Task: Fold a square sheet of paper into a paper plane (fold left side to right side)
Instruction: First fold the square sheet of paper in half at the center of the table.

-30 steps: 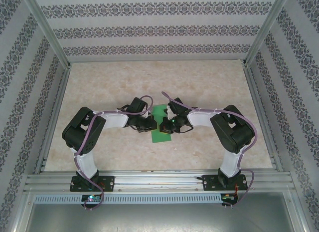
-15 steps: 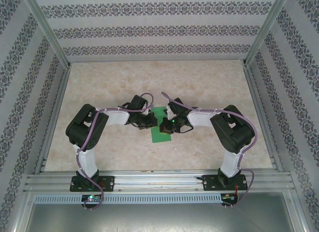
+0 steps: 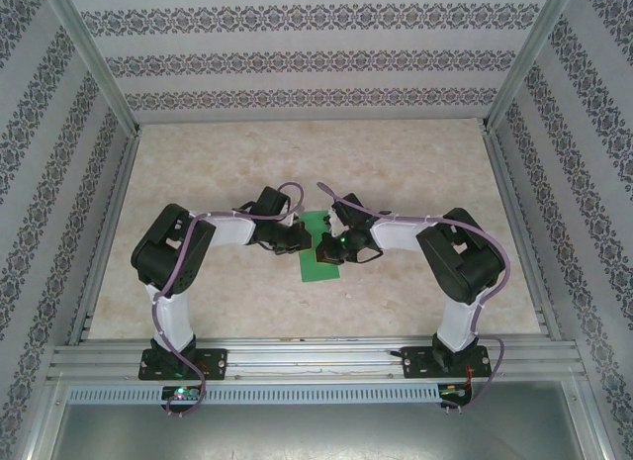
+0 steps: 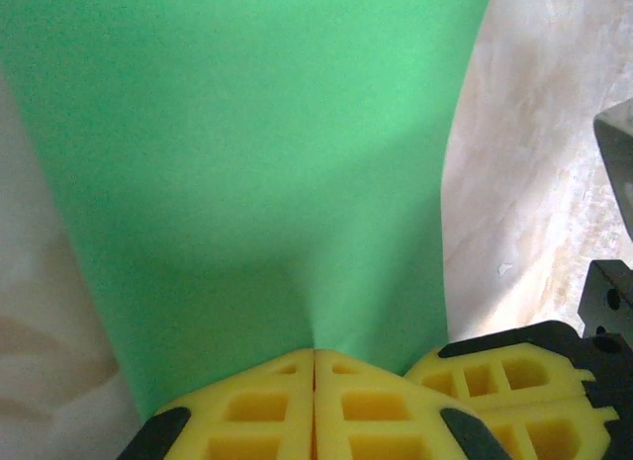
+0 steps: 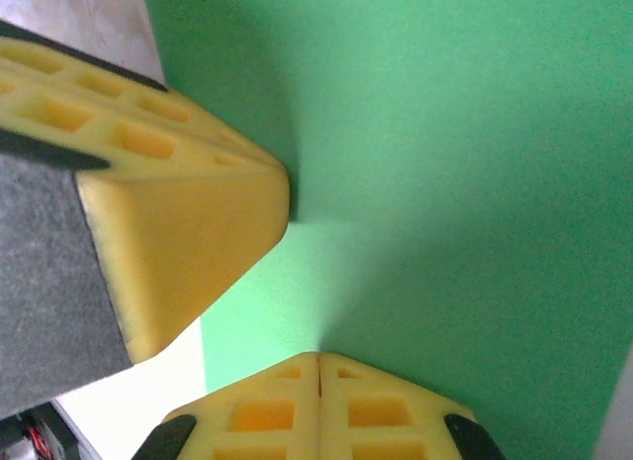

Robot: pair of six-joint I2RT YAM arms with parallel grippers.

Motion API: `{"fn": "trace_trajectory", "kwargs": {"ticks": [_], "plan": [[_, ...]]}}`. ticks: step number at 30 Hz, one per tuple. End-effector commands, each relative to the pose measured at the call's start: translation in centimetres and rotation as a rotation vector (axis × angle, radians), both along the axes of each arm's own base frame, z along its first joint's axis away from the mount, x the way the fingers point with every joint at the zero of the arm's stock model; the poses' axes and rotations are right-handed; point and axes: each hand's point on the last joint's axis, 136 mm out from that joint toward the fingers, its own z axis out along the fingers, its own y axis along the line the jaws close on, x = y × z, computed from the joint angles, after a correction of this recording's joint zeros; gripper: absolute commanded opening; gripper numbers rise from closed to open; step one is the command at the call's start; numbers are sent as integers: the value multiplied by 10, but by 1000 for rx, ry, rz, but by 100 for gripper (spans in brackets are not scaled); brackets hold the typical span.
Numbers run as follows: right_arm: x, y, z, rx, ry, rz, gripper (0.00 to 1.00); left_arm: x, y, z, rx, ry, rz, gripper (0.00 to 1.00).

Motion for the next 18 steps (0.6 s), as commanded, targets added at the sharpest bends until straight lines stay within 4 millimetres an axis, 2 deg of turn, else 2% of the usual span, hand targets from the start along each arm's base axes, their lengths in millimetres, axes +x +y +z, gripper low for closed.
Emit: {"fn": "trace_trajectory", "kwargs": {"ticks": [1, 11, 18], "plan": [[-34, -44, -51, -235, 137, -15, 0, 36, 40, -22, 140, -62, 92, 9], [-36, -46, -54, -242, 148, -16, 0, 85, 52, -7, 143, -119, 126, 9], [-36, -47, -53, -242, 145, -18, 0, 114, 57, -9, 155, -138, 149, 9]]}}
